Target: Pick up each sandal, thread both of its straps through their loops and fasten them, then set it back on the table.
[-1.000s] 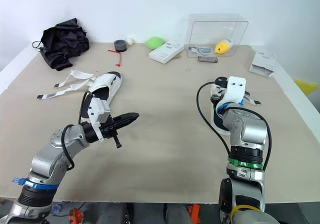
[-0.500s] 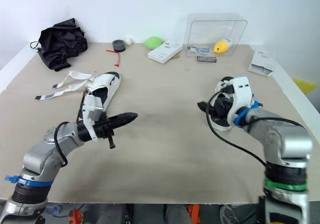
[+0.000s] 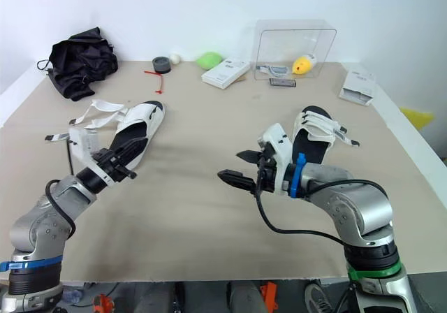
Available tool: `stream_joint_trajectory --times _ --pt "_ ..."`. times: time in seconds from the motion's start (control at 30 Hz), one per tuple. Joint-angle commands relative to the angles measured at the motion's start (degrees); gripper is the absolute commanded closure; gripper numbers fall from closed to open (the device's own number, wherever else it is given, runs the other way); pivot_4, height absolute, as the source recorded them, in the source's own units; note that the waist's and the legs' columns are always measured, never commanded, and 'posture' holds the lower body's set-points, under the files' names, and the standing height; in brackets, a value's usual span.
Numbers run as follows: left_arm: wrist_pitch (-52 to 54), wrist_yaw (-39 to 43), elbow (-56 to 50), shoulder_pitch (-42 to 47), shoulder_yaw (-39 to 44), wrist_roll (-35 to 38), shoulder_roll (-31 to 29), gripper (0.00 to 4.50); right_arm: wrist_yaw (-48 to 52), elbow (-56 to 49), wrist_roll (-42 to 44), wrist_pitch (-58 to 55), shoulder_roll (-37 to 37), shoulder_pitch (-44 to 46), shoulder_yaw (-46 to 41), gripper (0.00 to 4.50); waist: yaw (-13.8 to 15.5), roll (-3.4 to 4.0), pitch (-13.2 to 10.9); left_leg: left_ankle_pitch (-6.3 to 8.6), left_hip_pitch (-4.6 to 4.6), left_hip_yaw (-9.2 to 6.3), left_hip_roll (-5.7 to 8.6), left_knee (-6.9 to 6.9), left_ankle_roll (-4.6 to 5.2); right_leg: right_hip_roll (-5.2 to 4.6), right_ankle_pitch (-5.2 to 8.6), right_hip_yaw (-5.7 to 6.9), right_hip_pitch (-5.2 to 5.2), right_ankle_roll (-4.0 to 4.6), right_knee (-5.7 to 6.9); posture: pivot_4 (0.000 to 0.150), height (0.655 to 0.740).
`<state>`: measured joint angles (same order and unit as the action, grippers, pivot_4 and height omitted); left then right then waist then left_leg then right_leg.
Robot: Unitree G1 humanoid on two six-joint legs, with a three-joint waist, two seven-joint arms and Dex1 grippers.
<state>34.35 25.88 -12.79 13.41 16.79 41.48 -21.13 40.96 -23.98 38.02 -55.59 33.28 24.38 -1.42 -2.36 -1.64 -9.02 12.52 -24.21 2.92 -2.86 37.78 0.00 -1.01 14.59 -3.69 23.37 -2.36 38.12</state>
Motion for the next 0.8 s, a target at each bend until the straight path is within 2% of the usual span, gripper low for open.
stream_joint_trajectory --times 0.03,0.1,0.13,0.17,0.2,0.3,0.53,0.8 --pt "-0.3 -2.4 1.2 1.3 0.3 -2.6 -1.3 2.21 1.2 -2.1 2.1 1.7 -0.5 1.4 -0.3 0.00 0.1 -0.02 0.0 0.00 -0.01 0.01 0.02 0.00 0.00 -0.02 0.00 0.00 0.01 0.00 0.00 0.150 0.7400" --pt "-0.4 -5.6 4.1 3.4 -1.1 -5.8 -1.2 1.12 1.7 -2.8 4.0 1.9 -0.8 1.7 -1.7 0.00 0.4 -0.04 0.0 0.00 -0.03 0.00 0.06 0.00 0.00 -0.06 0.01 0.02 0.01 -0.02 -0.01 0.150 0.7400" --pt "0.0 -7.7 6.0 4.7 -1.5 -7.3 -0.9 0.87 1.7 -3.2 4.9 1.9 -1.0 1.9 -2.2 0.00 0.6 -0.07 0.0 0.00 -0.04 0.00 0.08 0.00 0.00 -0.07 0.01 0.03 0.01 -0.02 -0.01 0.150 0.7400" --pt "0.0 -9.0 7.3 5.8 -1.7 -8.2 -0.4 0.17 1.6 -3.6 5.5 1.9 -0.9 1.8 -2.4 0.00 0.7 -0.08 0.0 0.00 -0.04 0.01 0.09 0.00 0.00 -0.07 0.01 0.03 0.01 -0.02 -0.01 0.150 0.7400" --pt "0.2 -10.8 9.1 7.5 -1.9 -9.3 0.3 0.02 1.8 -4.5 6.3 2.0 -0.8 1.6 -2.6 0.00 0.8 -0.10 0.0 0.00 -0.04 0.00 0.09 0.00 0.00 -0.08 0.00 0.04 0.01 -0.02 -0.01 0.150 0.7400" --pt "0.7 -12.4 12.7 11.1 -4.0 -12.4 0.5 0.02 1.6 -6.7 7.8 2.3 -0.4 1.0 -3.3 0.00 1.1 -0.13 0.0 0.00 -0.04 0.00 0.08 0.00 0.00 -0.06 0.00 0.07 0.01 -0.02 -0.01 0.150 0.7400" --pt "1.4 -12.2 19.6 17.5 -8.0 -17.0 1.0 0.02 -5.0 -8.3 3.6 6.8 -1.7 1.1 -2.7 0.00 1.1 -0.16 0.0 0.00 -0.08 0.01 0.10 -0.02 -0.01 -0.08 0.01 0.08 0.04 -0.01 -0.02 0.150 0.7400" --pt "-0.6 -13.2 28.6 22.8 -9.8 -22.0 3.0 0.02 -7.3 -9.1 7.5 7.4 -3.7 -0.5 -4.6 0.00 1.2 -0.17 0.0 -0.07 -0.08 0.01 0.12 -0.05 -0.12 -0.10 0.00 0.17 -0.01 0.00 -0.01 0.150 0.7400"
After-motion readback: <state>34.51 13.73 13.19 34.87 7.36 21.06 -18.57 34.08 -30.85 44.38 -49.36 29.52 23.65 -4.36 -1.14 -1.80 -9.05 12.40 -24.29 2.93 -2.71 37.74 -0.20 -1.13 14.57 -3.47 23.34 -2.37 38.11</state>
